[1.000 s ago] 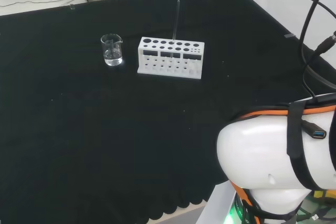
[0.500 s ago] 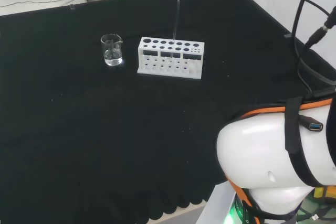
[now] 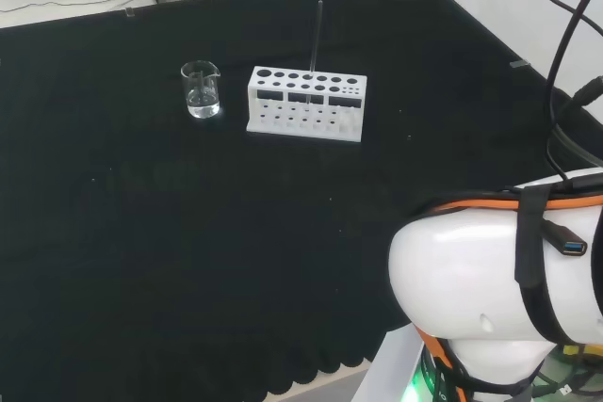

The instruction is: Take the glass rod from the white test tube rack.

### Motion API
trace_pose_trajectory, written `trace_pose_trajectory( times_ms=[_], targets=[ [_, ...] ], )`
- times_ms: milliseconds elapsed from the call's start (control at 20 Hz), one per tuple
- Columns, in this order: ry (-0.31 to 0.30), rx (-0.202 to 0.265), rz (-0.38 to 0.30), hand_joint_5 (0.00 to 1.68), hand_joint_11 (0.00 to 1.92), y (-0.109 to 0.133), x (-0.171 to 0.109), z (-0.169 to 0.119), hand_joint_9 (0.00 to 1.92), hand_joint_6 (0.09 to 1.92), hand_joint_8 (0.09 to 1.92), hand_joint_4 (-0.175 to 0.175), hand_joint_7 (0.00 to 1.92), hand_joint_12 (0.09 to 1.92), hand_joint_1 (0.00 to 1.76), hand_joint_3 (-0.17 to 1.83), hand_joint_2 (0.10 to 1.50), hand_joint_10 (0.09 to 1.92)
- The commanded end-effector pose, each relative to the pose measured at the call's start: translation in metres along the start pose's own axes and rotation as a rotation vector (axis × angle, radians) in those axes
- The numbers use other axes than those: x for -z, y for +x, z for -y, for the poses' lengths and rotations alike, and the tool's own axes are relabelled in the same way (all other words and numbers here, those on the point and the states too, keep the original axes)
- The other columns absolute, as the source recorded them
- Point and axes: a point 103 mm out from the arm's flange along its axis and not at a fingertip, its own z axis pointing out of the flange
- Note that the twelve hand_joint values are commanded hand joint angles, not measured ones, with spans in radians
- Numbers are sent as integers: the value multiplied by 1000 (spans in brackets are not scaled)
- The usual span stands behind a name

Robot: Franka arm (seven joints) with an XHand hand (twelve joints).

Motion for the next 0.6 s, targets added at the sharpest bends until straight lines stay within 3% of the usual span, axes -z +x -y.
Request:
trace_pose_trajectory(
  times_ms=[50,250,450,600],
  targets=[
    [14,32,-38,80,0,-24,3,-41,20,87,604,-133,0,1207,524,429,960,863],
    [7,26,-41,86,0,-7,3,-68,69,87,688,-133,0,1249,523,432,960,880],
    [-9,25,-42,100,0,-8,2,-79,184,87,783,-135,24,1319,521,439,957,898],
    [27,29,-61,119,0,-14,-2,-103,260,87,823,-137,59,1369,521,446,954,906]
  ],
)
